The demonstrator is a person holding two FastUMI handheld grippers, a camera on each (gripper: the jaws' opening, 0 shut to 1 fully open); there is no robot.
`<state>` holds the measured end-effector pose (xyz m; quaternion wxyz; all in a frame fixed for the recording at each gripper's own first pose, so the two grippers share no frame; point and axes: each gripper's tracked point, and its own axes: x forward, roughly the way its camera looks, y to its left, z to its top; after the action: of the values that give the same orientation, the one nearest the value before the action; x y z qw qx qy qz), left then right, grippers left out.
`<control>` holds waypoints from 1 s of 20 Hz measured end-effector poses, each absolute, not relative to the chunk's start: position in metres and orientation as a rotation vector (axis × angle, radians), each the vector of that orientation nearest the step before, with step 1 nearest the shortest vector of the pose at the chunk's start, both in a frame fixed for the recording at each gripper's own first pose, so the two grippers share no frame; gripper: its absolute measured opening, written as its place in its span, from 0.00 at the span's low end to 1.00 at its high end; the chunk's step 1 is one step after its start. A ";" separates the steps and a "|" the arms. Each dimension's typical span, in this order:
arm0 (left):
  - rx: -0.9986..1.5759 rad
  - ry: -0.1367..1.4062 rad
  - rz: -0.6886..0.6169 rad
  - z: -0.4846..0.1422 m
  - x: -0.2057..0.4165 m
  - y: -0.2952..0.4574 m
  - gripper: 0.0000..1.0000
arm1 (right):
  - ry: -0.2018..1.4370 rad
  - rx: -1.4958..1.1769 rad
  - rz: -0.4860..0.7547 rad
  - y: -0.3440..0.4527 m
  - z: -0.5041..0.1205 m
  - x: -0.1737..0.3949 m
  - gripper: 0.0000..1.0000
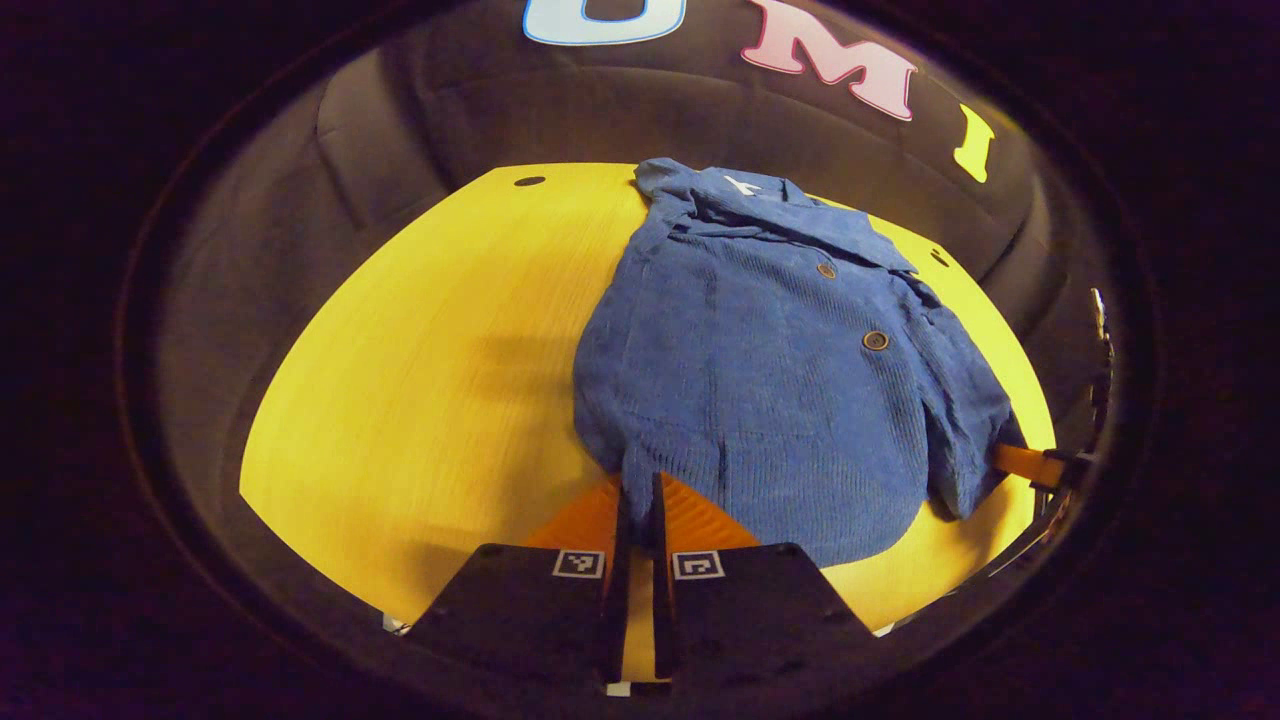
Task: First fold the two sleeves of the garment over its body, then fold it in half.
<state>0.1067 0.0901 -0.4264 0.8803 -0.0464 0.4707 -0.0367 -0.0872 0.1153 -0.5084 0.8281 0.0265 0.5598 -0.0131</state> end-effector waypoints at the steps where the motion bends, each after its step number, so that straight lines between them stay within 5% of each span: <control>1: -0.143 0.982 -0.102 -0.423 0.110 0.079 0.08 | 1.187 0.051 0.004 0.119 -0.508 -0.087 0.11; 3: -0.210 0.971 -0.084 -0.428 0.118 0.075 0.01 | 1.186 0.064 0.046 0.120 -0.510 -0.084 0.06; 9: -0.230 0.884 -0.113 -0.390 0.154 0.057 0.01 | 1.141 0.171 0.050 0.132 -0.490 -0.043 0.05; 20: -0.245 0.504 -0.120 -0.274 0.331 0.043 0.00 | 0.782 0.231 0.101 0.158 -0.428 0.170 0.05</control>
<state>0.3305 0.0426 -0.2739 0.9592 -0.1206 0.2488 -0.0590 0.1701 0.1582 -0.4283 0.9169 0.1122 0.3799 0.0490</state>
